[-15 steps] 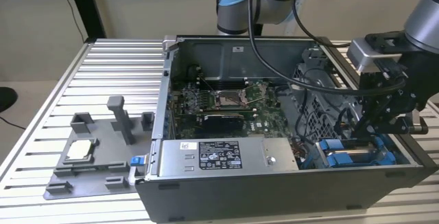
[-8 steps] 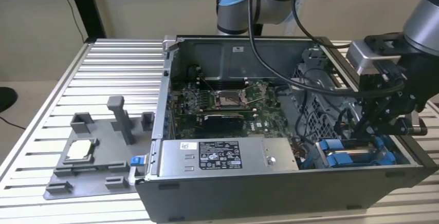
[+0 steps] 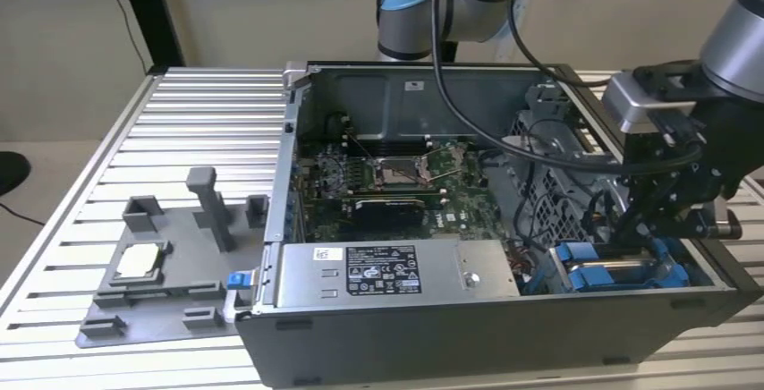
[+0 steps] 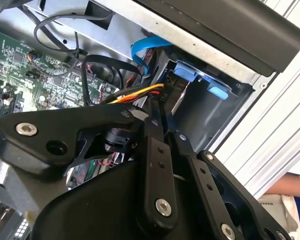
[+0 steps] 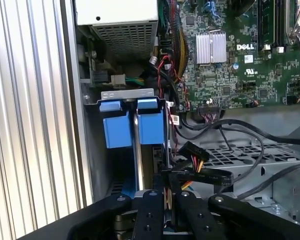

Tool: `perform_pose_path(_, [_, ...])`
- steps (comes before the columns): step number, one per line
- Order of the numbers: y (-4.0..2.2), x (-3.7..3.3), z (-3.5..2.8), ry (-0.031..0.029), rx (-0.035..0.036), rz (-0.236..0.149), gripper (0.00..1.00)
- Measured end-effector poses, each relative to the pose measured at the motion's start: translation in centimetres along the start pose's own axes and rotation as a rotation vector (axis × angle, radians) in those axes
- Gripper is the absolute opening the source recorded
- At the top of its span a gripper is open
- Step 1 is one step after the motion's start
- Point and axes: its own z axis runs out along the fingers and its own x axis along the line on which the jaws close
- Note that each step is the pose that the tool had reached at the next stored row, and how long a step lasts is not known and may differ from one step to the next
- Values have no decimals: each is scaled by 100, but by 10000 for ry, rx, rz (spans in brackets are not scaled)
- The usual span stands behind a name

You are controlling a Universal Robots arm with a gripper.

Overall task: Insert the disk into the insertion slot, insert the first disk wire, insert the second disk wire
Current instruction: 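Insert the second disk wire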

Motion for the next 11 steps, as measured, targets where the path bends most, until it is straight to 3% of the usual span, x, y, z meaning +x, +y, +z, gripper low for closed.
perform_pose_path(11, [-1, 6, 23, 1, 0, 1, 0])
